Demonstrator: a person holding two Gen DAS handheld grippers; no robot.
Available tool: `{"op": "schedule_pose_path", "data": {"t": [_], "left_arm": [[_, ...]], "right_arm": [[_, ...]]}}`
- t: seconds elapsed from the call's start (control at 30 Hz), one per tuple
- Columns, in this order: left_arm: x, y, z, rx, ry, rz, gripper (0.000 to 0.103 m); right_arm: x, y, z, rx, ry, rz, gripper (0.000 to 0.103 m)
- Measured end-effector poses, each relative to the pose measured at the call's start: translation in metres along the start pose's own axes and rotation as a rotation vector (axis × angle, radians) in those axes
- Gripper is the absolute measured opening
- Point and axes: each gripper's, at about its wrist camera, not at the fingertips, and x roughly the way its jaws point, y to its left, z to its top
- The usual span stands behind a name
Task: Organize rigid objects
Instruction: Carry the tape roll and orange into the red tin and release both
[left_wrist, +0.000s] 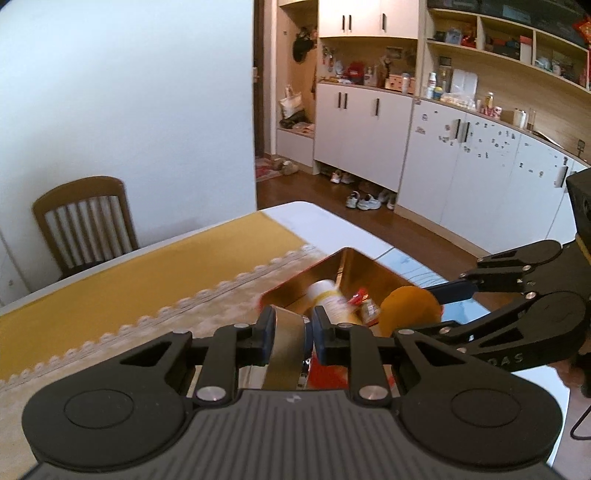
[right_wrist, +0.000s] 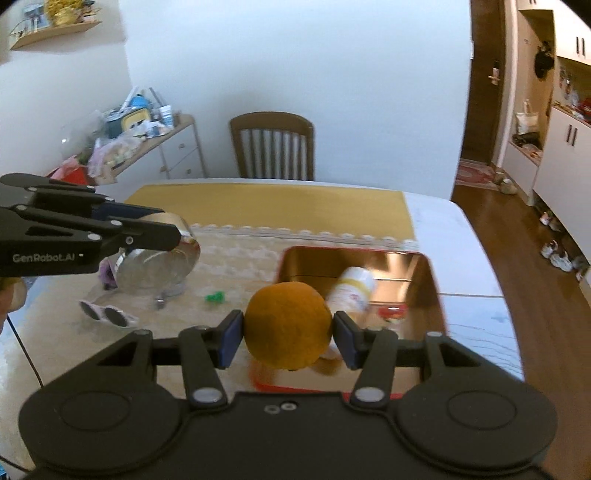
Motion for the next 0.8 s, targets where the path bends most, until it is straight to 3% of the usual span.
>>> {"op": "schedule_pose_path", "data": {"t": [0.2, 0.37, 0.8], "left_arm": [[0.041, -0.019, 0.012, -0.072, 0.041, -0.032, 0.021], [0.064, -0.021, 0.031, -0.162, 0.027, -0.031, 0.021], [0.141, -0.021, 0.031, -0.217, 0.120, 0.061, 0.021]], "right_arm": [[0.007, -0.032, -0.007, 0.019, 0.017, -0.009, 0.052], [0.022, -0.052, -0.008, 0.008, 0.044, -0.019, 0.052], [0.064, -0.073, -0.011, -0.046, 0.138, -0.022, 0.052]]}}
